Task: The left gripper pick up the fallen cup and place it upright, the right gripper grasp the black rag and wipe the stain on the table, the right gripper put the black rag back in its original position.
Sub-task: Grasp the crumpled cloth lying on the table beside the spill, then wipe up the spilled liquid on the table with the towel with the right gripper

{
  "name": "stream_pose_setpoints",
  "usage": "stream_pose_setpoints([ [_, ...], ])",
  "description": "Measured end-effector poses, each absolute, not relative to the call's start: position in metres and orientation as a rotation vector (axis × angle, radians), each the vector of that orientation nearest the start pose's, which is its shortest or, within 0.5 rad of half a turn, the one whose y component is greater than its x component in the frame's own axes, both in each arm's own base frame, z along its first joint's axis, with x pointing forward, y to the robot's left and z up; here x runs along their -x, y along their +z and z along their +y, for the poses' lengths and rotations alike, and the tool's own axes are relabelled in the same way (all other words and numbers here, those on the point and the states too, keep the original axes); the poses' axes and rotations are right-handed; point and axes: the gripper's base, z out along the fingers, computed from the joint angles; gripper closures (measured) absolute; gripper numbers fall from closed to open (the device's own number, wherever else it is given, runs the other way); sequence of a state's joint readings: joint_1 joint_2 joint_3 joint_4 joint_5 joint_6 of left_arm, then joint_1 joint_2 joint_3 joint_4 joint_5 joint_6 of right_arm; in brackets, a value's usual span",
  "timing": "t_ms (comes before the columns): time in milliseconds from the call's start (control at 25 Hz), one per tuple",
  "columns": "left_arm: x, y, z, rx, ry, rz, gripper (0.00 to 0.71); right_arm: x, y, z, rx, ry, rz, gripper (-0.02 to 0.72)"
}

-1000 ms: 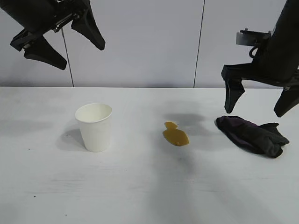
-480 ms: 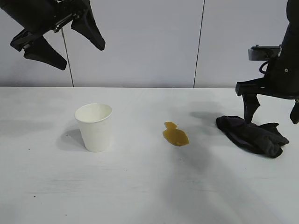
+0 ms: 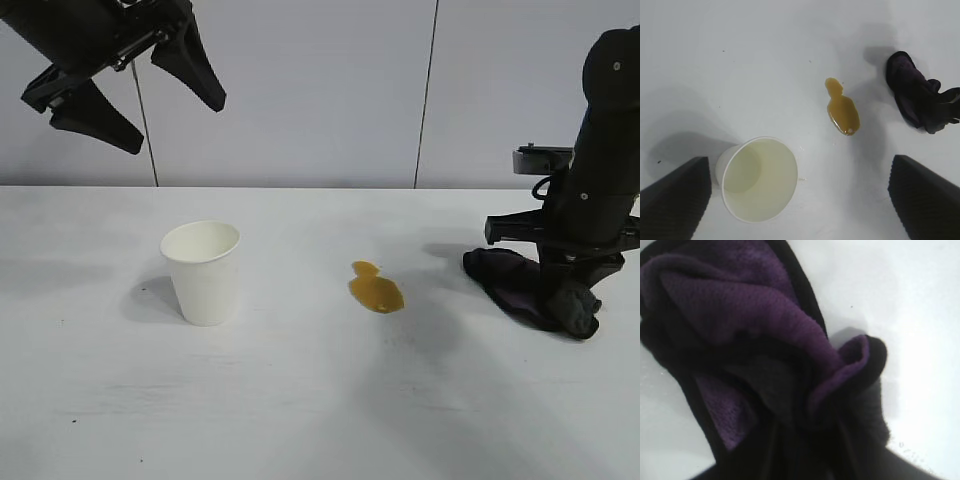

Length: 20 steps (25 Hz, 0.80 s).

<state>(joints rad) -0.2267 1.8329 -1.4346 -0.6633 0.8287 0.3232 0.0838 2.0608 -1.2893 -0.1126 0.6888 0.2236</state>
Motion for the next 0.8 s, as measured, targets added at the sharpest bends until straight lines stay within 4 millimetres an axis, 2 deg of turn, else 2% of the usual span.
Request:
stream_pose_setpoints([
  [80,-0.379,0.261,-0.130,-0.260,-0.754,2.589,0.017,-0.392,0.124,0.027,-0.092,-0.070,2.933,0.642],
  [240,-0.378,0.261,-0.130,-0.260,-0.754,2.590,0.017,-0.392,0.129,0.031,-0.135,0.006,2.928,0.642],
  [360,-0.378,0.261,-0.130,-0.261,-0.754,2.591,0.017,-0.392,0.148,0.045,-0.137,0.120,2.903,0.642],
  [480,-0.378,0.261,-0.130,-0.261,-0.754,2.591,0.017,-0.399,0.180,0.070,-0.070,0.202,2.828,0.642],
  [560,-0.378,0.261,-0.130,-0.261,-0.755,2.591,0.017,-0.402,0.195,0.093,-0.005,0.240,2.793,0.642],
  [680,-0.378,0.261,-0.130,-0.261,-0.755,2.591,0.017,-0.402,0.201,0.126,0.090,0.279,2.771,0.642],
  [800,-0.378,0.261,-0.130,-0.259,-0.755,2.592,0.017,-0.399,0.195,0.156,0.162,0.306,2.776,0.642],
])
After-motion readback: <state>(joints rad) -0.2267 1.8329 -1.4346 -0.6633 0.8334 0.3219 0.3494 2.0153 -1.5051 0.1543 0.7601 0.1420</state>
